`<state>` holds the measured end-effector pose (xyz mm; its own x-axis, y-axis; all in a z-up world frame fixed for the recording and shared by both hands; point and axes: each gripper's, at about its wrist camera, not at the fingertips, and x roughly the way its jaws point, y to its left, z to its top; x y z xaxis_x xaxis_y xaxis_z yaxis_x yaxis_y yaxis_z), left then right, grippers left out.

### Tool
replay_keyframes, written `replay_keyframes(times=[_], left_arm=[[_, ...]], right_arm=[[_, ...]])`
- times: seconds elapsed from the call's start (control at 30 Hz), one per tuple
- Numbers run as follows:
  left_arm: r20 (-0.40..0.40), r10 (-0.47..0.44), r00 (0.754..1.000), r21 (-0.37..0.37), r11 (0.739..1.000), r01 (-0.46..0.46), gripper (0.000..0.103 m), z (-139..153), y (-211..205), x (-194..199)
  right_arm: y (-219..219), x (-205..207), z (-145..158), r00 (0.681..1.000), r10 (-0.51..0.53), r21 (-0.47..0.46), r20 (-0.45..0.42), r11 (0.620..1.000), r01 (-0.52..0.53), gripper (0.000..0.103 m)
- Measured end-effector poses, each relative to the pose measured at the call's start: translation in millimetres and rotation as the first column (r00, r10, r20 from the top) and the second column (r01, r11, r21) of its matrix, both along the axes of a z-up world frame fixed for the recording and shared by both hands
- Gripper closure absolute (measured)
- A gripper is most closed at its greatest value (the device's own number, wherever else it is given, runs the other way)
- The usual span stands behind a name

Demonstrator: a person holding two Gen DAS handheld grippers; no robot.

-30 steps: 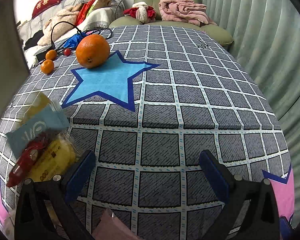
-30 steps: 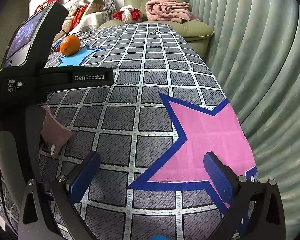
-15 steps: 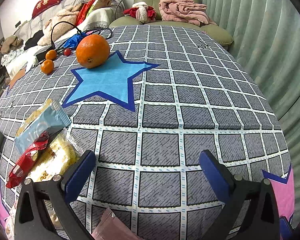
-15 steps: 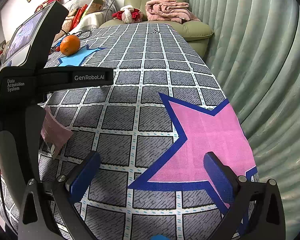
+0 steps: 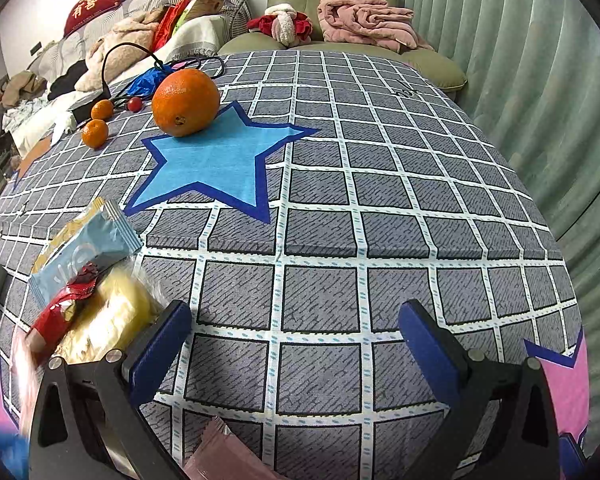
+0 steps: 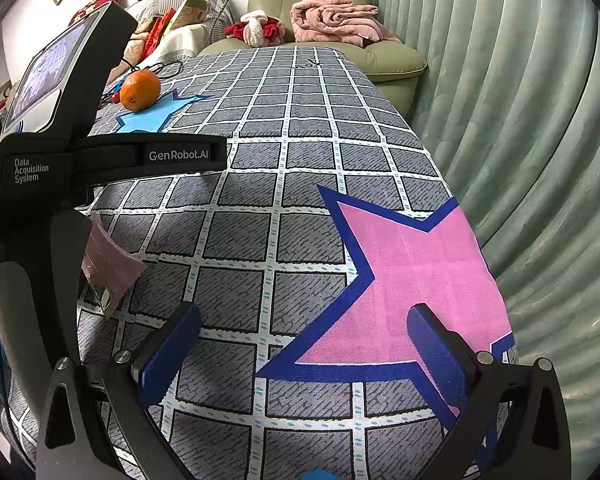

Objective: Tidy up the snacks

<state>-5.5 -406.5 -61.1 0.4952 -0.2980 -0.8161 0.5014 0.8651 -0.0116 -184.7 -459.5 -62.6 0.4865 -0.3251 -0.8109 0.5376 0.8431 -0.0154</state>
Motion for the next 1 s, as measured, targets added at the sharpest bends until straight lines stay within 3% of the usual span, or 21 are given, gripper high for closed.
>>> replay_keyframes(times=[0.8, 0.87, 0.93, 1.0], left_arm=[[0.002, 0.001, 1.0, 0.004, 1.0, -0.001, 0.0, 0, -5, -1], [-0.023, -0.025, 0.999, 0.017, 1.0, 0.026, 0.0, 2, -4, -1], [-0.098, -0.073, 0.993, 0.057, 0.995, 0.078, 0.0, 7, -4, -1], [-0.145, -0.107, 0.984, 0.044, 0.992, 0.115, 0.0, 13, 2, -6]], right_arm=[[0, 0, 0, 1.0, 0.0, 0.0, 0.0, 1.0, 0.0, 0.0], [0, 0, 0, 1.0, 0.001, 0.0, 0.0, 1.0, -0.001, 0.0], [0, 0, 0, 1.0, 0.001, 0.0, 0.0, 1.0, -0.001, 0.0], [0, 0, 0, 1.0, 0.001, 0.0, 0.0, 1.0, -0.001, 0.0]])
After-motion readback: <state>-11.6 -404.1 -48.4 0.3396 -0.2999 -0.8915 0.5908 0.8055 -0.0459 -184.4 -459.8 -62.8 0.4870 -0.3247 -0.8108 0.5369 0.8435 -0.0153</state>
